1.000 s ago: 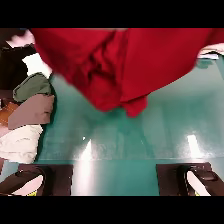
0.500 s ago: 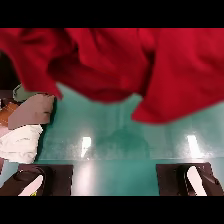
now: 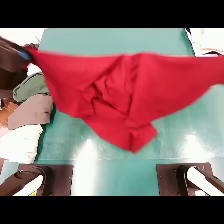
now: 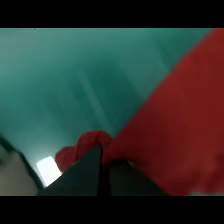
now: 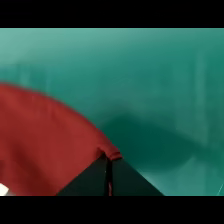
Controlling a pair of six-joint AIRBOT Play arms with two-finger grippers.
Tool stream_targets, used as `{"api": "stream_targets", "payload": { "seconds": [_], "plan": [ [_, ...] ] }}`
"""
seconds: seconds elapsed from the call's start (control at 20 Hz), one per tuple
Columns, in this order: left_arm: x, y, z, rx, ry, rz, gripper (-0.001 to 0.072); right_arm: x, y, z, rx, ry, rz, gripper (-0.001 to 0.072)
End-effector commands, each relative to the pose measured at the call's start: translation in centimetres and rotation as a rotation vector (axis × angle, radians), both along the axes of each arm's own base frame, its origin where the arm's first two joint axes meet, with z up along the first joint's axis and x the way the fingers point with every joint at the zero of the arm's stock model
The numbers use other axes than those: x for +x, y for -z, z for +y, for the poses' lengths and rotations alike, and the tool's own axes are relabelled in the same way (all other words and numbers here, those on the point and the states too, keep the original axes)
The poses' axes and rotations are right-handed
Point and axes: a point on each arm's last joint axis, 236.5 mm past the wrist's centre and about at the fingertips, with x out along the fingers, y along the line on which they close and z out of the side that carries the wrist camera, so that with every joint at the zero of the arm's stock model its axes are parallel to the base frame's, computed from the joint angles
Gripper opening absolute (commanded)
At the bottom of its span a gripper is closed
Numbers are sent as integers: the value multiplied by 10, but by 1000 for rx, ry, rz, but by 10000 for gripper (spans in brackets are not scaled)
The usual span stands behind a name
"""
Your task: Fold the shirts.
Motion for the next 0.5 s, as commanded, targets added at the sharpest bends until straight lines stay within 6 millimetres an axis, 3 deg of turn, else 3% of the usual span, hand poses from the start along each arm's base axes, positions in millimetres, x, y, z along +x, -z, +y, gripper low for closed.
{"api": "stream_targets", "payload": {
  "seconds": [0.0, 0.1, 0.2, 0.25, 0.3, 0.35, 0.45],
  "plan": [
    [2, 136, -15, -18, 31, 372, 24, 26, 122, 30, 65, -92, 246, 12],
    [16, 182, -15, -16, 8, 420, 24, 50, 175, 27, 36, -38, 261, 13],
    [22, 200, -16, -20, -1, 453, 24, 73, 199, 26, 48, 9, 236, 14],
    [23, 201, -17, -24, -2, 455, 24, 82, 203, 23, 43, 17, 215, 28],
    [25, 200, -17, -26, -4, 448, 24, 90, 201, 20, 31, 13, 191, 237],
    [26, 199, -17, -26, -5, 443, 24, 96, 195, 18, 27, 13, 177, 490],
    [27, 198, -18, -28, -5, 440, 24, 101, 177, 15, 11, -13, 149, 530]
  ]
}}
